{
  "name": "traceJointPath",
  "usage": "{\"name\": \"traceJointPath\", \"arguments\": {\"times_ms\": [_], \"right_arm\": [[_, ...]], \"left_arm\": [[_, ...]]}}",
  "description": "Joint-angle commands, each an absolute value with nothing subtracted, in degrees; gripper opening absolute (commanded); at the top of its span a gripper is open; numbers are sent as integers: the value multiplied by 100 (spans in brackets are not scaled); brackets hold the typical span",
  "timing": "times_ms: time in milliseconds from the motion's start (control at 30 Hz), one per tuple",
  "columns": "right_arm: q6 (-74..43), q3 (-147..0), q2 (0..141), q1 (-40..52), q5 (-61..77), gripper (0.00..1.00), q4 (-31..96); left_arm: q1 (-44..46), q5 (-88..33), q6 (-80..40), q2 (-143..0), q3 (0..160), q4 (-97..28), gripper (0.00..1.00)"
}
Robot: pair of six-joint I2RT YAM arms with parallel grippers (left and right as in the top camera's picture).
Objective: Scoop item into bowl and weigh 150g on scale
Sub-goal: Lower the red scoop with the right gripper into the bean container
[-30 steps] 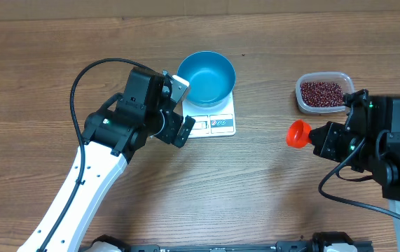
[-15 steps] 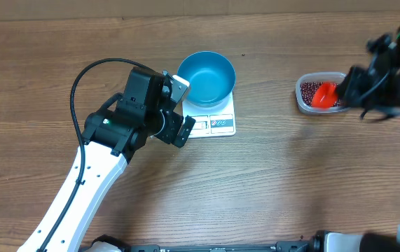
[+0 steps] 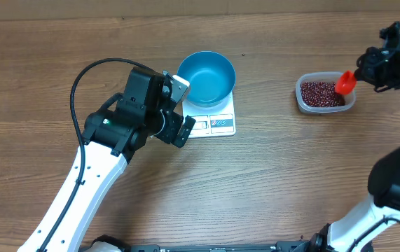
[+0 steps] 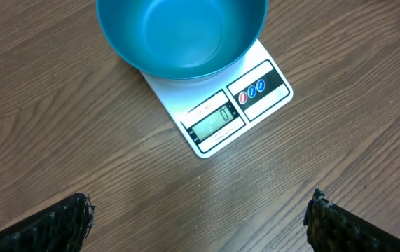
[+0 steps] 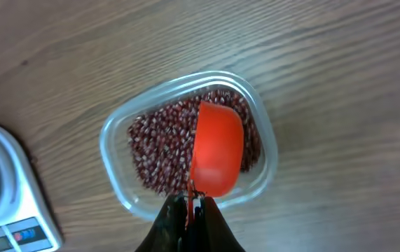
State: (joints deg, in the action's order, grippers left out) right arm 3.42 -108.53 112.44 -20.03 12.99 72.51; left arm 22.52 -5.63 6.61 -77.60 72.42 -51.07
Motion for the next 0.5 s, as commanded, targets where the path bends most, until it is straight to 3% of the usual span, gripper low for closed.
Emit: {"name": "traceJointPath", "arguments": {"times_ms": [0,467], "right_arm": [[733,-10945,11277,-1984,1402,4,7196],[1699,-10175,11518,-1984,1636,4,7011]], "left_arm": [[2290,-646,770,-7800,7249,-5096,99],[2290,-646,770,-7800,7249,-5096,100]]}}
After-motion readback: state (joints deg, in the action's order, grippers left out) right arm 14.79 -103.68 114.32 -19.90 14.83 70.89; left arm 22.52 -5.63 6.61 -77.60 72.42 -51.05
